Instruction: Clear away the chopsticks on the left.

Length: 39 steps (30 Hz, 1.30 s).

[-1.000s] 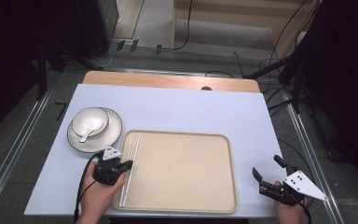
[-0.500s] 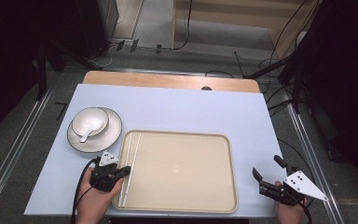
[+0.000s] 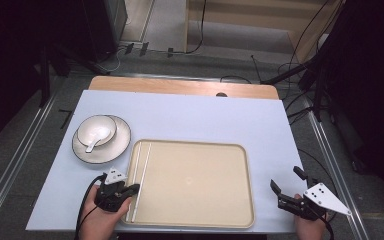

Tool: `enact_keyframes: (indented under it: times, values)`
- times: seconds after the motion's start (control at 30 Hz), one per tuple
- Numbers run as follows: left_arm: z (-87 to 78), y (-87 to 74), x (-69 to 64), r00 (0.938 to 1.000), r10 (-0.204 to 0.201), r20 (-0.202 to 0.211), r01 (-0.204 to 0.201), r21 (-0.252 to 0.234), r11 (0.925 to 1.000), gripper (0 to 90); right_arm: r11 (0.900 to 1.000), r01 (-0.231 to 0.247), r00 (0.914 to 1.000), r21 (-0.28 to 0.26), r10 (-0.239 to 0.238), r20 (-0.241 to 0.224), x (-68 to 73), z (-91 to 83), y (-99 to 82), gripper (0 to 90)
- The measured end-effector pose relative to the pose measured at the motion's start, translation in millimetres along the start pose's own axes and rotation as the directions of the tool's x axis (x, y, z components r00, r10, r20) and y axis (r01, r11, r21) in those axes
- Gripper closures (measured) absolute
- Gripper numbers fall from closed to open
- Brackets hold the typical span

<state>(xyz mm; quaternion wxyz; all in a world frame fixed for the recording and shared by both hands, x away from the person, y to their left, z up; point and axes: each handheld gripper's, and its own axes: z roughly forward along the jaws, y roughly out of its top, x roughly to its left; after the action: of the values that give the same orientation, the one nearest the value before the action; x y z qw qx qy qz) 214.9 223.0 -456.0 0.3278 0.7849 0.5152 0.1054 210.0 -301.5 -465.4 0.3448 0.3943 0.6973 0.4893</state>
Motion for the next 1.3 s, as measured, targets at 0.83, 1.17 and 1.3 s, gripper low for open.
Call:
enact_keyframes:
  times: [0.83,1.17,1.3]
  values:
    - [-2.2,-8.7,-8.6,0.9987,0.000,0.052,0.000,-0.004,1.0000,90.0,1.0000,0.001,1.0000,0.003,-0.001,-0.004,1.1,0.9,0.2,13.0]
    - [-3.4,-6.8,-4.4,0.9969,-0.012,0.077,0.013,-0.016,0.9998,90.0,1.0000,0.004,1.0000,0.004,-0.004,0.001,0.2,0.5,-0.3,13.0]
    - [-11.2,-4.6,3.5,0.9965,-0.033,0.077,0.038,-0.065,0.9971,87.3,1.0000,0.001,1.0000,0.001,-0.001,0.005,-1.2,-0.2,-0.8,13.0]
